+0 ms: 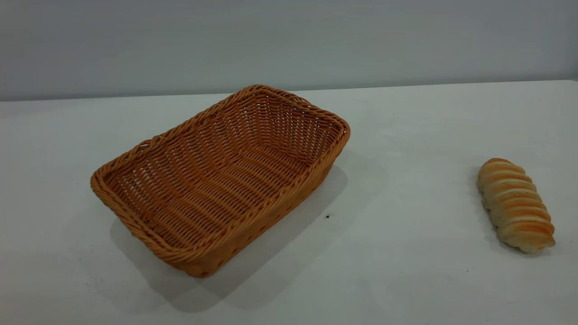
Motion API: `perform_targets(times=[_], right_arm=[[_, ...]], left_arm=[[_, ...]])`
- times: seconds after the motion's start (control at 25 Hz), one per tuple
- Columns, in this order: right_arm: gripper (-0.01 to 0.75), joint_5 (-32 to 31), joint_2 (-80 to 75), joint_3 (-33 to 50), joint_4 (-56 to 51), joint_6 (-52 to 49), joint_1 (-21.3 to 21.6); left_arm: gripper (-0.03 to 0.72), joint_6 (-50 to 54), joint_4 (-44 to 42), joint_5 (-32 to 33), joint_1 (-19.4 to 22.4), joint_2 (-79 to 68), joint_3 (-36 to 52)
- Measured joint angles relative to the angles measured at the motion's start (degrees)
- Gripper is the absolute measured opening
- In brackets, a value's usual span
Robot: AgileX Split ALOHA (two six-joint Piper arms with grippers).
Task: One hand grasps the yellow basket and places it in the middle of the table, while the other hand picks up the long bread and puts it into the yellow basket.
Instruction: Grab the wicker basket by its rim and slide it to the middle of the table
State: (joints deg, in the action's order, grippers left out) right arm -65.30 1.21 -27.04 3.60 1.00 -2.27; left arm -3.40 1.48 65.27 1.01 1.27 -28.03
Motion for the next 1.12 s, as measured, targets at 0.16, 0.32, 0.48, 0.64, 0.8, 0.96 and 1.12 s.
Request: perform_targets(times=[0.16, 0.32, 0.48, 0.64, 0.8, 0.96, 1.12], right_arm=[[0.394, 0.00, 0.00, 0.00, 0.00, 0.00, 0.00], [0.393, 0.00, 0.00, 0.00, 0.00, 0.00, 0.00], [0.393, 0.00, 0.00, 0.00, 0.00, 0.00, 0.00], [0.393, 0.00, 0.00, 0.00, 0.00, 0.00, 0.00], [0.393, 0.00, 0.00, 0.00, 0.00, 0.00, 0.00], [0.393, 0.00, 0.00, 0.00, 0.00, 0.00, 0.00], [0.393, 0.00, 0.00, 0.00, 0.00, 0.00, 0.00]], left_arm=[[0.581, 0.00, 0.00, 0.00, 0.00, 0.00, 0.00], [0.581, -0.06, 0.00, 0.00, 0.00, 0.00, 0.00], [0.581, -0.06, 0.00, 0.00, 0.00, 0.00, 0.00], [0.581, -0.06, 0.00, 0.00, 0.00, 0.00, 0.00], [0.581, -0.06, 0.00, 0.00, 0.00, 0.00, 0.00], [0.581, -0.06, 0.00, 0.00, -1.68, 0.00, 0.00], [0.581, -0.06, 0.00, 0.00, -3.99, 0.00, 0.00]])
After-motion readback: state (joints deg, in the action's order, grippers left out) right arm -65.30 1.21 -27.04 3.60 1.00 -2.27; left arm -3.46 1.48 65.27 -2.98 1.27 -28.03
